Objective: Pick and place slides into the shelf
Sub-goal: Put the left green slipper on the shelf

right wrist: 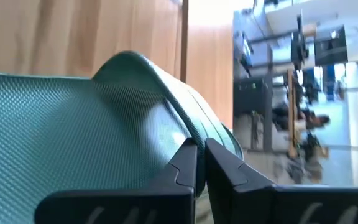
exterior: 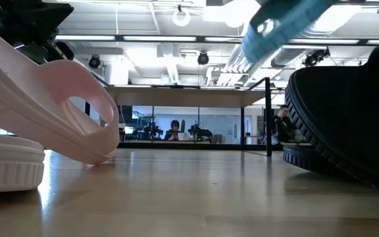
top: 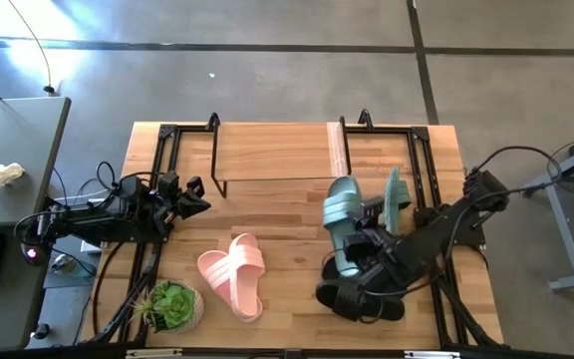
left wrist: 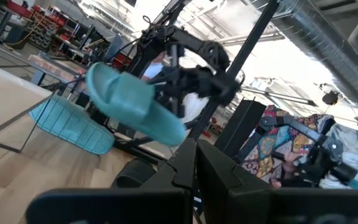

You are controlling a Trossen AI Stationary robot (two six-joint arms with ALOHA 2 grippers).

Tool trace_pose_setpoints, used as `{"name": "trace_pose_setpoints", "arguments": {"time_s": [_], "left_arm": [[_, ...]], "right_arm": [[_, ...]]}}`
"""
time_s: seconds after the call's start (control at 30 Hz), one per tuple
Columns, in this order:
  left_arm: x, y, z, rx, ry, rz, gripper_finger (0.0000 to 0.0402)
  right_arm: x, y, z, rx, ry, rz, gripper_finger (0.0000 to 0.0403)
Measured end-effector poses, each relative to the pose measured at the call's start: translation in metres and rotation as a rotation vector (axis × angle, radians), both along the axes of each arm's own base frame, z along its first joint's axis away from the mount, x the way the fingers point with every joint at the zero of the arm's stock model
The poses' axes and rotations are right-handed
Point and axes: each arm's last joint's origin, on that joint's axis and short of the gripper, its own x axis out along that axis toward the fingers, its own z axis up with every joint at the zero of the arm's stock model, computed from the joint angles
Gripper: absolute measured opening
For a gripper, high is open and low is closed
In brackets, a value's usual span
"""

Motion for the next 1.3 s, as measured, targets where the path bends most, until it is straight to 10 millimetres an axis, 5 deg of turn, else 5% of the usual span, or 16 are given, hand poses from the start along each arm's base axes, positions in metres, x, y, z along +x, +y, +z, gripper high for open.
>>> {"name": "trace_pose_setpoints", "arguments": {"time_s": [0.3, 0.7, 0.93, 1.3], "left_arm": [[0.000, 0.000, 0.000, -0.001, 0.000, 0.005, 0.0003], [0.000, 0.001, 0.000, -0.007, -0.002, 0.025, 0.0003], [0.000, 0.001, 0.000, -0.007, -0.002, 0.025, 0.0003], [0.000, 0.001, -0.001, -0.009, 0.004, 0.025, 0.0003]], "right_arm": [[0.024, -0.014, 0.058, -0.056, -0.291, -0.036, 0.0000], [0.090, -0.121, 0.086, 0.055, -0.291, -0.052, 0.0000], [0.115, -0.187, 0.070, 0.096, -0.406, 0.035, 0.0000], [0.120, -0.241, -0.013, 0.012, -0.658, 0.052, 0.0000]]}}
